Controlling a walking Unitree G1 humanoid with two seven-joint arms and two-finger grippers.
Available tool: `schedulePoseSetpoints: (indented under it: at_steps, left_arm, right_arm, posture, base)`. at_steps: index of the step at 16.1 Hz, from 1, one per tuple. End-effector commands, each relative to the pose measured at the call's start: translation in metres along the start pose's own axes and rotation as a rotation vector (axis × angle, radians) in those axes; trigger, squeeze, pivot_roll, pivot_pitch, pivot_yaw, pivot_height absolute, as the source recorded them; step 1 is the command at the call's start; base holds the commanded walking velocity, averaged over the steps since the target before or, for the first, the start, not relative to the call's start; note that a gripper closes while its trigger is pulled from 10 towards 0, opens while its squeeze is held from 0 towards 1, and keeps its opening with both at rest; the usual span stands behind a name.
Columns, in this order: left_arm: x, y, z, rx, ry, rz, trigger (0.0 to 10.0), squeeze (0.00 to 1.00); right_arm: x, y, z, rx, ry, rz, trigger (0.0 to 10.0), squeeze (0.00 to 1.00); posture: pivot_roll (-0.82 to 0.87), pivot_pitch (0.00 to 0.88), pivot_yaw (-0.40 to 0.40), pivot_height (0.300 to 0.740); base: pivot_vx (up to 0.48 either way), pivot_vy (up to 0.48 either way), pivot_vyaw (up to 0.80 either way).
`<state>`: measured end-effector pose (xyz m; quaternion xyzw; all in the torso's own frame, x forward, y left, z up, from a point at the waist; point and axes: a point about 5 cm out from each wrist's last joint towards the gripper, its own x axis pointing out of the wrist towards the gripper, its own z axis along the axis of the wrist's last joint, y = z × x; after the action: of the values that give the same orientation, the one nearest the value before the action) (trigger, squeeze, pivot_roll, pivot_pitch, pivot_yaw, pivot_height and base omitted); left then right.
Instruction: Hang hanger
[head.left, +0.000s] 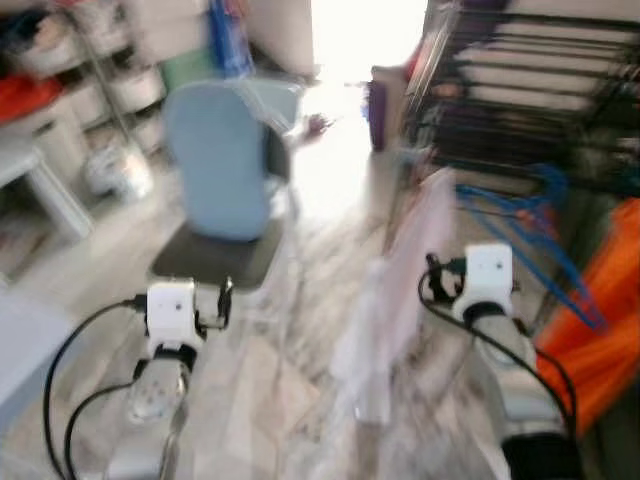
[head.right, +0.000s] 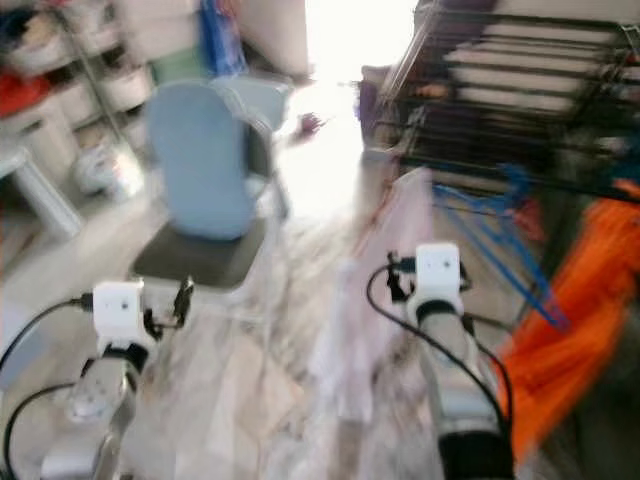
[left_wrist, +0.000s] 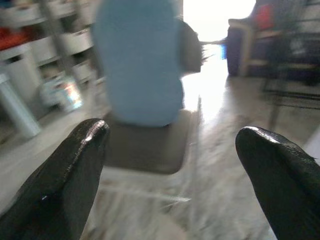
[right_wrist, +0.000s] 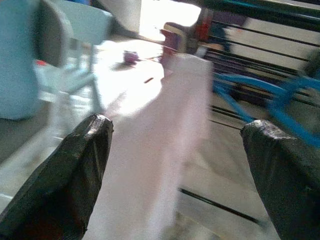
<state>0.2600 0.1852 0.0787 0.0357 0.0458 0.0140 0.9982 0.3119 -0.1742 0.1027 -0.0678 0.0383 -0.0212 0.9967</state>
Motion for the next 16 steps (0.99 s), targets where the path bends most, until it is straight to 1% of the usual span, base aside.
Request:
schedulePoseSetpoints:
  at_steps: [1,3,7,11,13,16]
  left_arm:
    - [0.003,-0.001,0.001,0.006,0.0,0.013,10.0,0.0]
    - [0.004,-0.002,0.001,0.005,0.001,0.025,10.0,0.0]
    - [0.002,-0.002,-0.003,0.006,0.011,0.031,10.0,0.0]
    - [0.004,-0.006,-0.004,0.003,0.018,0.028,10.0,0.0]
    - [0.005,-0.009,-0.004,0.0,0.023,0.021,10.0,0.0]
    - [0.006,-0.009,-0.004,0.003,0.023,0.021,10.0,0.0]
  right_arm:
    - [0.002,0.004,0.004,0.001,-0.015,0.016,10.0,0.0]
    - [0.002,0.004,0.004,0.002,-0.017,0.02,10.0,0.0]
    - [0.0,0.005,-0.002,0.017,0.001,0.028,10.0,0.0]
    - [0.001,0.01,-0.007,0.069,0.016,0.041,10.0,0.0]
    - [0.001,0.018,-0.015,0.091,0.047,0.051,10.0,0.0]
    - [0.003,0.027,-0.007,0.101,0.015,0.082,10.0,0.0]
  posture:
    - [-0.06,0.0,0.017,0.74]
    - [-0.06,0.0,0.017,0.74]
    - [-0.05,0.0,0.015,0.74]
    - [-0.03,0.0,0.014,0.74]
    - [-0.03,0.0,0.012,0.74]
    - [-0.03,0.0,0.017,0.74]
  base:
    - [0.0,0.0,0.8]
    - [0.0,0.0,0.8]
    - [0.0,0.0,0.8]
    - [0.0,0.0,0.8]
    - [0.0,0.0,0.0]
    - [0.0,0.0,0.0]
